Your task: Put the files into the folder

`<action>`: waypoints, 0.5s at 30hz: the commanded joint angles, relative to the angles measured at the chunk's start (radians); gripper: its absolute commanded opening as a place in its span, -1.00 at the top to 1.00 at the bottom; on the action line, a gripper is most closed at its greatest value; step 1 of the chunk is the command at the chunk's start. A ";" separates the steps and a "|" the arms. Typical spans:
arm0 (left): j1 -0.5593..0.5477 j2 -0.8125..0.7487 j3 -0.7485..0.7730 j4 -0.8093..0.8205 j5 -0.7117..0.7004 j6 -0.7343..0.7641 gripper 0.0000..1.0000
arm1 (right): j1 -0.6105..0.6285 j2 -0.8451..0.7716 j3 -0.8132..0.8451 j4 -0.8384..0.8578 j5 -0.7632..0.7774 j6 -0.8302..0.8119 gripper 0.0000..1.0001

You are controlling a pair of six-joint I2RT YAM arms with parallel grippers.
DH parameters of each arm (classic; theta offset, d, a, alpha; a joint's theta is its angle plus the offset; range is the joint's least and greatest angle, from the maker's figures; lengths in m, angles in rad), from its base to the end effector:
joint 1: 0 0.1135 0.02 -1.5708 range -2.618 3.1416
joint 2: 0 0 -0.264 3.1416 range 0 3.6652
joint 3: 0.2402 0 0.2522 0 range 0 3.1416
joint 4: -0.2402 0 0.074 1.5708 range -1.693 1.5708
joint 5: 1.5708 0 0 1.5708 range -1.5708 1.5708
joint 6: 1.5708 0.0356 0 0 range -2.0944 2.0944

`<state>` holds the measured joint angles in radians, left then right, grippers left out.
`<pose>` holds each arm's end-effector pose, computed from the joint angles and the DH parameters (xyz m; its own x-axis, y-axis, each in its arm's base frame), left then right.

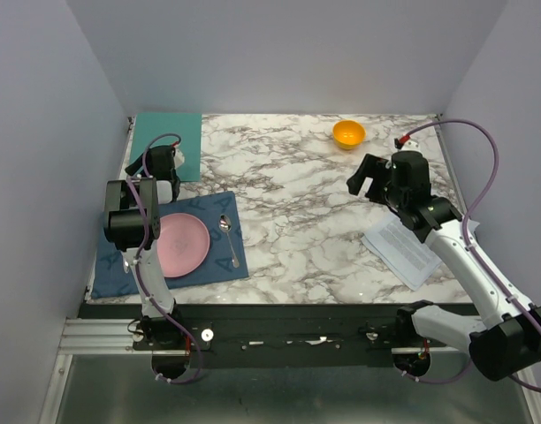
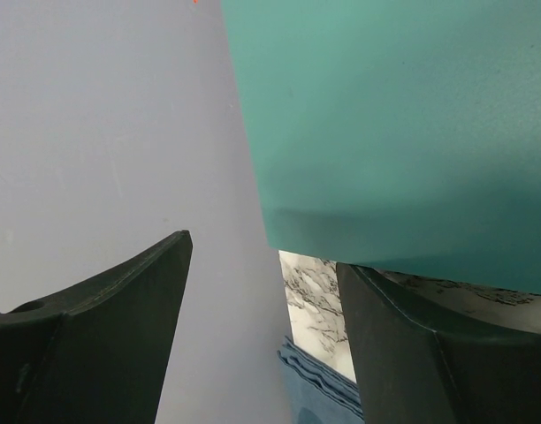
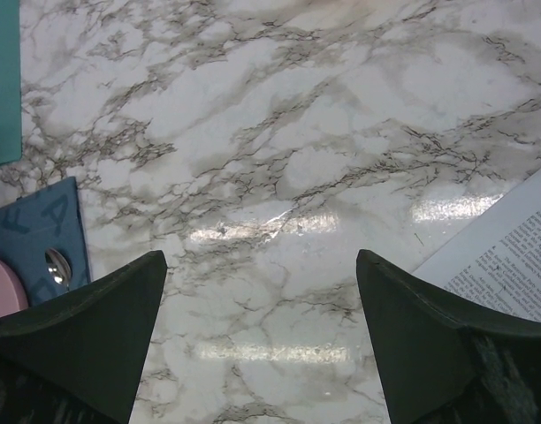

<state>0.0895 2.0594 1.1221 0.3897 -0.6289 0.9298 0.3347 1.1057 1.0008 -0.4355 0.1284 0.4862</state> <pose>0.4215 0.0588 0.1312 -0.7690 0.5818 -0.2651 0.0733 0.4921 0.8674 0.2331 0.0762 0.3272 -0.5334 0.3052 -0.7889 0.0307 0.9390 0.3424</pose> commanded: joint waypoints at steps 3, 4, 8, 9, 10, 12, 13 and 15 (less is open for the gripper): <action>-0.019 -0.015 0.044 0.029 -0.035 -0.062 -0.57 | 0.013 -0.058 -0.059 0.044 0.056 0.031 -0.89; -0.022 -0.019 0.050 0.026 -0.035 -0.074 -0.50 | 0.017 -0.063 -0.062 0.046 0.062 0.035 -0.88; -0.031 -0.045 0.076 0.008 -0.034 -0.131 -0.36 | 0.020 -0.090 -0.082 0.064 0.089 0.040 -0.86; -0.033 -0.047 0.091 0.005 -0.040 -0.155 -0.35 | 0.023 -0.098 -0.085 0.067 0.092 0.040 -0.85; -0.034 -0.047 0.100 -0.011 -0.045 -0.167 -0.32 | 0.024 -0.101 -0.090 0.070 0.094 0.038 -0.85; -0.033 -0.044 0.136 -0.040 -0.046 -0.209 -0.29 | 0.027 -0.102 -0.088 0.076 0.097 0.038 -0.84; -0.033 -0.042 0.143 -0.063 -0.051 -0.218 -0.26 | 0.026 -0.102 -0.090 0.078 0.102 0.038 -0.83; -0.034 -0.036 0.168 -0.081 -0.055 -0.235 -0.22 | 0.032 -0.098 -0.088 0.081 0.103 0.037 -0.82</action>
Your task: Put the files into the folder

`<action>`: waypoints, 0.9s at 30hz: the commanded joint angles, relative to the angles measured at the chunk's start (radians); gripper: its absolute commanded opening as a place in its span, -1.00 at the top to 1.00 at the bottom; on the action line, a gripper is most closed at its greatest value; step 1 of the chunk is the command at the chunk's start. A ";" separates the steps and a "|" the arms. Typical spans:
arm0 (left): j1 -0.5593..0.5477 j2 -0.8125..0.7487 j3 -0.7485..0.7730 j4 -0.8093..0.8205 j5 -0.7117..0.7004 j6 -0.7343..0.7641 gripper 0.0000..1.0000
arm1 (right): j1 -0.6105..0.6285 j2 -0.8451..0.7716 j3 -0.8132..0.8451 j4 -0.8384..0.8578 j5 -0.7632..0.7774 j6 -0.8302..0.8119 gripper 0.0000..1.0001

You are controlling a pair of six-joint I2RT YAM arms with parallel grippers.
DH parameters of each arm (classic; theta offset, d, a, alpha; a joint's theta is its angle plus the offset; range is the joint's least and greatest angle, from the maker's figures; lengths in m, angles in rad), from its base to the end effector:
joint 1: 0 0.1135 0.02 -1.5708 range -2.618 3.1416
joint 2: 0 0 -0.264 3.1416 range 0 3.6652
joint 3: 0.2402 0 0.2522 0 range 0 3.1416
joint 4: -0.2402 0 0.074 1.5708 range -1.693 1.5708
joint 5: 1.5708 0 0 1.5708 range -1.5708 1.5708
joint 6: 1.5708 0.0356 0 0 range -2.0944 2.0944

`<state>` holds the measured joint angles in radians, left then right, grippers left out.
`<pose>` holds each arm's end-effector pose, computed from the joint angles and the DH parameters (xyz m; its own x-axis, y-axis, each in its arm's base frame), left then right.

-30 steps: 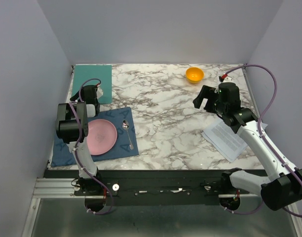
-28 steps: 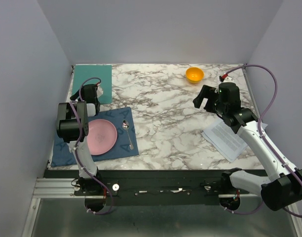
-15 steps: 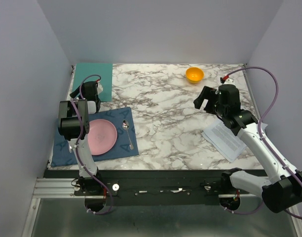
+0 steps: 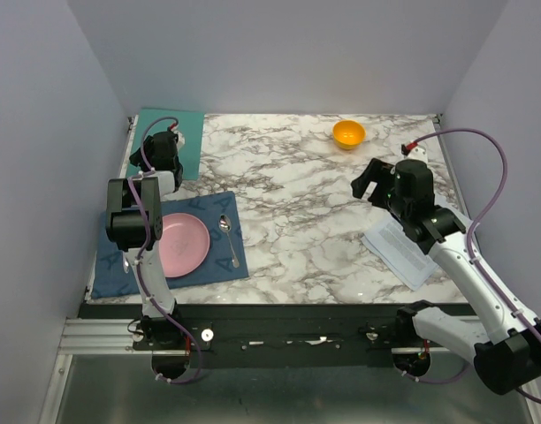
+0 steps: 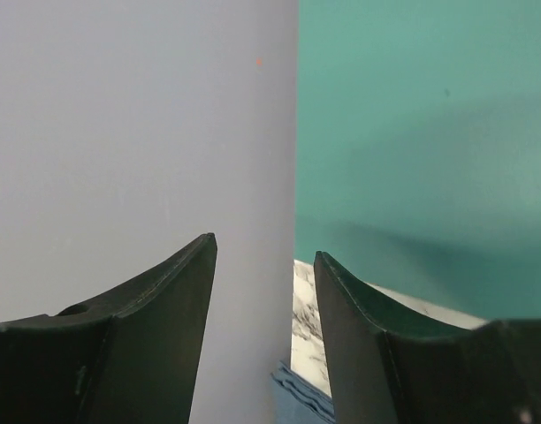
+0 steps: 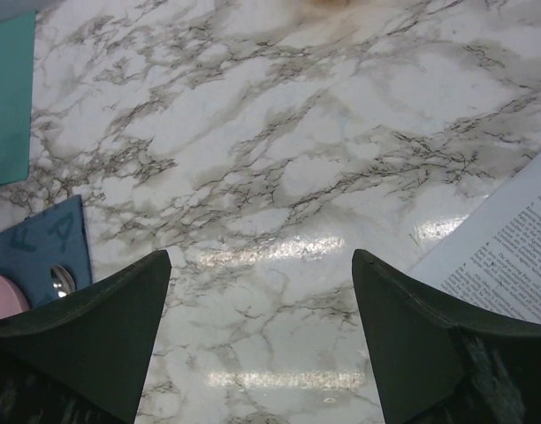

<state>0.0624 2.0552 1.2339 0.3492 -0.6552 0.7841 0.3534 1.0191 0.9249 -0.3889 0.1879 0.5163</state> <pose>0.4426 0.0494 0.1622 -0.7387 0.5149 -0.4349 -0.0980 0.5564 0.8251 0.2159 0.0725 0.3244 -0.4702 0.3435 -0.8130 0.0544 0.9307 0.3617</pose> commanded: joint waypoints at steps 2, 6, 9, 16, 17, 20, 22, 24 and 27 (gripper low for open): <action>-0.007 -0.018 0.065 -0.059 -0.035 -0.098 -0.18 | 0.015 -0.005 -0.009 0.036 0.050 0.007 -0.82; -0.009 -0.032 0.000 -0.072 0.009 -0.037 -0.15 | 0.021 0.003 0.005 0.035 0.039 0.004 -0.82; 0.000 -0.062 -0.100 0.009 0.020 0.049 -0.33 | 0.025 -0.004 0.003 0.033 0.044 0.002 -0.84; 0.030 -0.075 -0.070 -0.198 0.080 -0.075 -0.82 | 0.044 0.018 0.003 0.039 0.050 -0.001 -0.84; 0.031 -0.078 -0.045 -0.267 0.104 -0.129 -0.84 | 0.048 0.019 0.008 0.042 0.057 -0.002 -0.84; 0.033 -0.095 0.077 -0.577 0.264 -0.362 -0.98 | 0.081 0.035 0.023 0.044 0.087 -0.025 -0.84; 0.036 -0.107 0.156 -0.752 0.369 -0.512 -0.98 | 0.113 0.045 0.032 0.045 0.105 -0.044 -0.84; 0.050 -0.106 0.215 -0.853 0.556 -0.597 -0.98 | 0.140 0.058 0.048 0.045 0.130 -0.056 -0.84; 0.057 -0.116 0.211 -0.921 0.706 -0.706 -0.98 | 0.180 0.078 0.072 0.044 0.174 -0.091 -0.84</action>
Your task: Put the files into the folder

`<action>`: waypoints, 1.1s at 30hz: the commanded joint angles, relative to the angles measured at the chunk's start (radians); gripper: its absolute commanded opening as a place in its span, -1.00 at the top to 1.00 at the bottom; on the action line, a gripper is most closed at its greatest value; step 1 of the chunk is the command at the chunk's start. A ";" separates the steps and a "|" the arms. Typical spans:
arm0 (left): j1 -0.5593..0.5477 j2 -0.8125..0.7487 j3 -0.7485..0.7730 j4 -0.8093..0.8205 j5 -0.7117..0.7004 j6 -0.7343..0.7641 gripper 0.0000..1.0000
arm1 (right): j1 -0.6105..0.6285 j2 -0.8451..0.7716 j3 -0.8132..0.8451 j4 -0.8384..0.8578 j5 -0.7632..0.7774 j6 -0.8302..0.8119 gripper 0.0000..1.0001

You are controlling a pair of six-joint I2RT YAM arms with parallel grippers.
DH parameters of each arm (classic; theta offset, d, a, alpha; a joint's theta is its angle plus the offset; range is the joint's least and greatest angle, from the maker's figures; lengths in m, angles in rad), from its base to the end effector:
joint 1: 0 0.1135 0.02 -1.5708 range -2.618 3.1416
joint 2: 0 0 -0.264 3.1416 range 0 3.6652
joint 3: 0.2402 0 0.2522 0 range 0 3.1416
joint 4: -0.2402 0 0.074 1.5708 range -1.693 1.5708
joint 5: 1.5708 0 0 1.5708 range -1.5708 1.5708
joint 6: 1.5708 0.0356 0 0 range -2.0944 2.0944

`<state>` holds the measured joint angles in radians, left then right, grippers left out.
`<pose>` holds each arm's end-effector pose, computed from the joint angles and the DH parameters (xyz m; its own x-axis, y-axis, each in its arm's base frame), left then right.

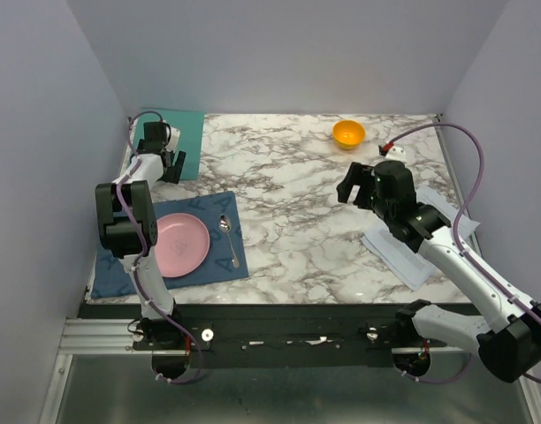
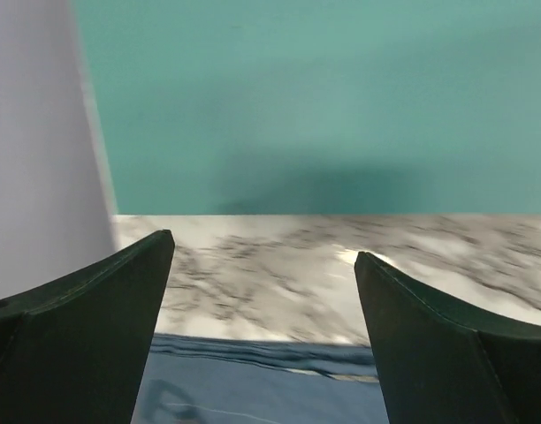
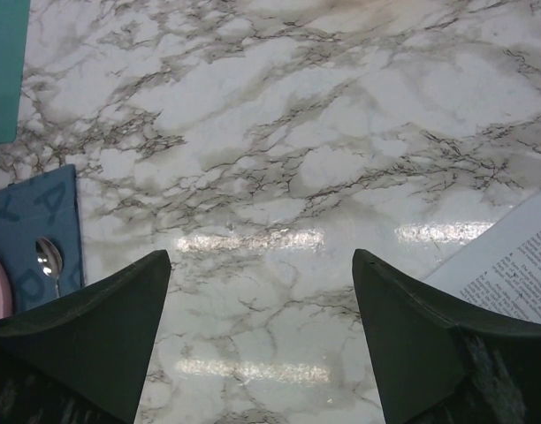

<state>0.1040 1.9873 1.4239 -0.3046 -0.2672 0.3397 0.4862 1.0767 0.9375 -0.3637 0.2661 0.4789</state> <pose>0.4326 0.0546 0.1922 -0.8055 0.2391 -0.5423 -0.0016 0.9142 0.4053 0.2171 0.1042 0.3191 -0.4920 0.2428 -0.8360 -0.0229 0.9564 0.2913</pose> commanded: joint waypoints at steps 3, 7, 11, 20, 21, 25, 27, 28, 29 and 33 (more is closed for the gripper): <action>0.019 -0.062 -0.003 -0.260 0.362 -0.337 -0.97 | 0.087 0.029 0.076 0.017 0.143 -0.101 -0.84; -0.004 -0.108 -0.063 -0.122 0.182 -0.300 -0.98 | 0.106 0.028 0.092 0.008 0.157 -0.115 -0.83; -0.012 -0.151 -0.153 0.074 -0.057 -0.070 -0.98 | 0.111 0.014 0.081 0.005 0.162 -0.103 -0.84; -0.004 -0.075 -0.353 0.663 -0.337 0.483 -0.98 | 0.127 0.017 0.060 0.006 0.163 -0.054 -0.83; -0.007 -0.043 -0.355 0.694 -0.345 0.510 -0.98 | 0.130 0.017 0.063 0.006 0.166 -0.054 -0.83; -0.009 0.027 -0.375 0.890 -0.366 0.662 -0.98 | 0.137 0.017 0.073 0.005 0.176 -0.046 -0.83; -0.009 0.060 -0.379 0.938 -0.365 0.729 -0.98 | 0.140 0.019 0.076 0.005 0.177 -0.042 -0.83; -0.009 0.071 -0.379 0.969 -0.363 0.746 -0.98 | 0.140 0.020 0.078 0.005 0.180 -0.040 -0.83; -0.009 0.079 -0.376 0.976 -0.363 0.760 -0.98 | 0.141 0.023 0.083 0.006 0.182 -0.037 -0.83; -0.009 0.131 -0.379 1.054 -0.359 0.846 -0.98 | 0.144 0.026 0.090 0.003 0.194 -0.026 -0.82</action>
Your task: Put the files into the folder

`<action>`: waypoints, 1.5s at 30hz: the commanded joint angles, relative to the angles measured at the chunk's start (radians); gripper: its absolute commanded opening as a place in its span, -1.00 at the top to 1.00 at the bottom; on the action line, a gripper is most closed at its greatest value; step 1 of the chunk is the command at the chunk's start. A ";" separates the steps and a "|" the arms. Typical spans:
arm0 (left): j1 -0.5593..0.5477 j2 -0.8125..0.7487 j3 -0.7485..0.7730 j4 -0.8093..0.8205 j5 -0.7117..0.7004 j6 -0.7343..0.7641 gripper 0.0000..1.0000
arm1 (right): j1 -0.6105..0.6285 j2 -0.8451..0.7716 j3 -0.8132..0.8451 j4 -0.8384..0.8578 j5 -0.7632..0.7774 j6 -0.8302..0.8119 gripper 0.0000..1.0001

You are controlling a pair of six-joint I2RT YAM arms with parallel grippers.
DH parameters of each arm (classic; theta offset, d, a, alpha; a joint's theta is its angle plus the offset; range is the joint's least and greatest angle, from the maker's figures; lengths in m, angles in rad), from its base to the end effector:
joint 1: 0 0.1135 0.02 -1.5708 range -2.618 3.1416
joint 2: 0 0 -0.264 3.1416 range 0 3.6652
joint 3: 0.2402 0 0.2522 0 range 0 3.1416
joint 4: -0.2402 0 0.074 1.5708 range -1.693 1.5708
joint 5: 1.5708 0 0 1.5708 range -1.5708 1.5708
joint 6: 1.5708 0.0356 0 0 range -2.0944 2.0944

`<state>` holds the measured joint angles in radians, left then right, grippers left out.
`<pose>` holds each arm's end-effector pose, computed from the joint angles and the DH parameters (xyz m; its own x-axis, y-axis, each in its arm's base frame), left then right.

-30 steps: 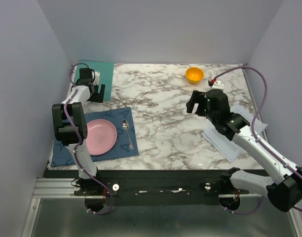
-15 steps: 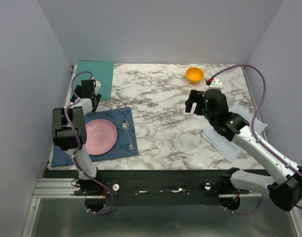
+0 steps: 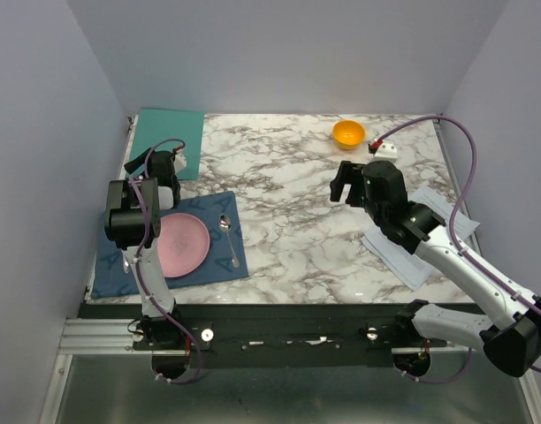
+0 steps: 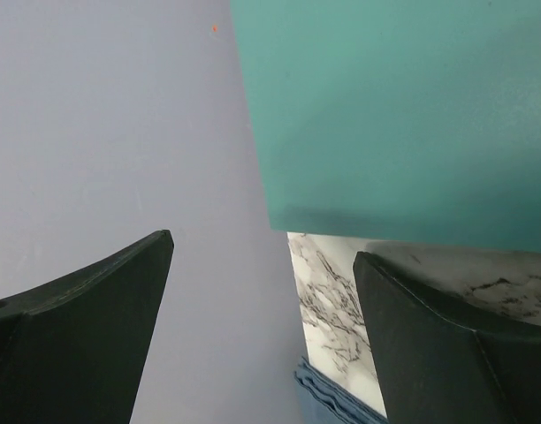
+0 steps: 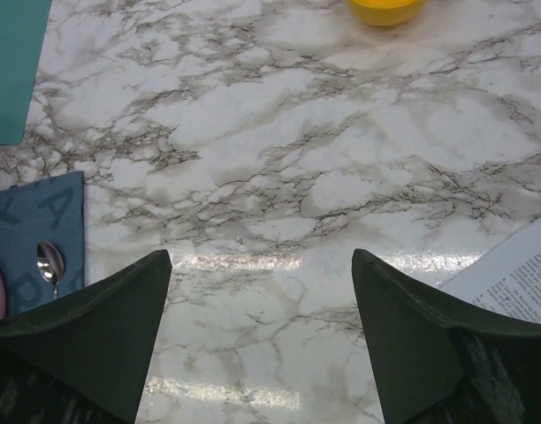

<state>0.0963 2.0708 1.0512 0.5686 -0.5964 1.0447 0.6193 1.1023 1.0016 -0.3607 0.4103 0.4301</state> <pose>0.4152 0.0602 0.1228 -0.7218 0.6491 -0.2402 0.0826 0.4254 0.9012 0.2086 0.1313 0.3366 -0.4302 0.1629 -0.8879 -0.0683 0.9749 0.2120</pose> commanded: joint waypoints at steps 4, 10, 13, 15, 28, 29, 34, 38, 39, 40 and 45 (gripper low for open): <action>-0.001 0.054 -0.002 0.200 -0.026 0.163 -0.98 | 0.017 0.001 0.026 0.000 0.056 0.030 -0.82; -0.004 0.057 0.023 0.189 -0.032 0.147 -0.98 | 0.030 0.010 0.028 0.000 0.071 0.039 -0.81; -0.007 0.054 0.041 0.189 -0.037 0.126 -0.98 | 0.040 0.013 0.031 0.000 0.087 0.039 -0.80; -0.010 0.064 0.056 0.185 -0.048 0.121 -0.98 | 0.045 0.014 0.034 0.002 0.102 0.036 -0.80; -0.044 0.038 0.139 0.209 -0.086 0.051 -0.98 | 0.091 -0.016 0.023 0.022 0.221 0.030 -0.72; -0.049 0.035 0.142 0.209 -0.088 0.041 -0.98 | 0.095 -0.018 0.023 0.028 0.235 0.024 -0.71; -0.066 0.009 0.156 0.205 -0.089 0.020 -0.97 | 0.125 -0.028 0.019 0.037 0.297 0.012 -0.69; -0.073 -0.003 0.179 0.188 -0.101 -0.002 -0.79 | 0.140 -0.036 0.005 0.043 0.326 0.016 -0.68; -0.075 -0.012 0.182 0.183 -0.102 -0.009 -0.75 | 0.143 -0.038 0.005 0.045 0.331 0.016 -0.68; -0.073 -0.017 0.187 0.174 -0.100 -0.024 -0.70 | 0.145 -0.039 0.003 0.045 0.337 0.016 -0.68; -0.075 -0.055 0.123 0.091 -0.039 -0.006 -0.47 | 0.152 -0.036 0.002 0.048 0.337 0.012 -0.68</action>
<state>0.0158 2.0811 1.2232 0.6975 -0.7021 1.0569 0.7578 1.0824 1.0092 -0.3374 0.6907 0.4442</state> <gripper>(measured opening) 0.744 0.839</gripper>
